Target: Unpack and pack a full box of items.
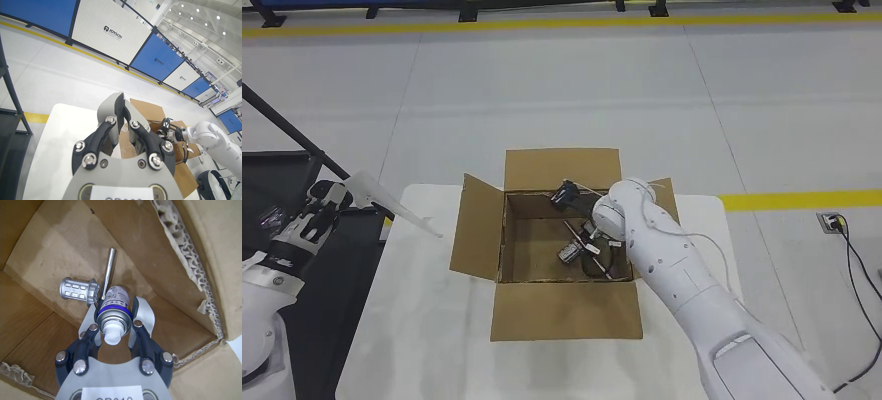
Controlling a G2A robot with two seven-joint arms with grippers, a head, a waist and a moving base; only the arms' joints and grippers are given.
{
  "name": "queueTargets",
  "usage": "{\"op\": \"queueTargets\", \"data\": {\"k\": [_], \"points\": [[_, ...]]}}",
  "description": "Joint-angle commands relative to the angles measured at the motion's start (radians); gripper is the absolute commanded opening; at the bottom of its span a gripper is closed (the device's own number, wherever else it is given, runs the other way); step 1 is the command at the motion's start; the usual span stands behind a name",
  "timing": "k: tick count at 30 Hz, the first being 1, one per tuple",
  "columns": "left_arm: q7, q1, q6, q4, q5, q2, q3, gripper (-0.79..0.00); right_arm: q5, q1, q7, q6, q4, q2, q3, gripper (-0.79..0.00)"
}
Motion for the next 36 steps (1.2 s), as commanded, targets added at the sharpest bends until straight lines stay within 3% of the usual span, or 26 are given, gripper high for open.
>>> {"op": "queueTargets", "data": {"k": [1, 6, 10, 20, 24, 26, 32, 36], "points": [[0.000, 0.000, 0.000, 0.000, 0.000, 0.000, 0.000, -0.785, -0.031, -0.072, 0.040, 0.023, -0.160, 0.025, 0.028, -0.785], [0.000, 0.000, 0.000, 0.000, 0.000, 0.000, 0.000, -0.785, -0.109, -0.315, 0.108, 0.070, -0.611, 0.092, 0.158, -0.785], [0.000, 0.000, 0.000, 0.000, 0.000, 0.000, 0.000, -0.785, -0.140, -0.485, 0.039, 0.190, -0.891, 0.120, 0.278, -0.785], [0.000, 0.000, 0.000, 0.000, 0.000, 0.000, 0.000, -0.785, -0.173, -0.822, -0.208, 0.592, -1.305, 0.143, 0.564, -0.785], [0.000, 0.000, 0.000, 0.000, 0.000, 0.000, 0.000, -0.785, -0.143, -0.889, -0.220, 0.688, -1.313, 0.146, 0.664, -0.785], [0.000, 0.000, 0.000, 0.000, 0.000, 0.000, 0.000, -0.785, -0.129, -0.880, -0.183, 0.687, -1.265, 0.150, 0.704, -0.785], [0.000, 0.000, 0.000, 0.000, 0.000, 0.000, 0.000, -0.785, -0.156, -0.705, 0.115, 0.584, -0.966, 0.174, 0.787, -0.785], [0.000, 0.000, 0.000, 0.000, 0.000, 0.000, 0.000, -0.785, -0.175, -0.614, 0.173, 0.546, -0.813, 0.186, 0.802, -0.785]]}}
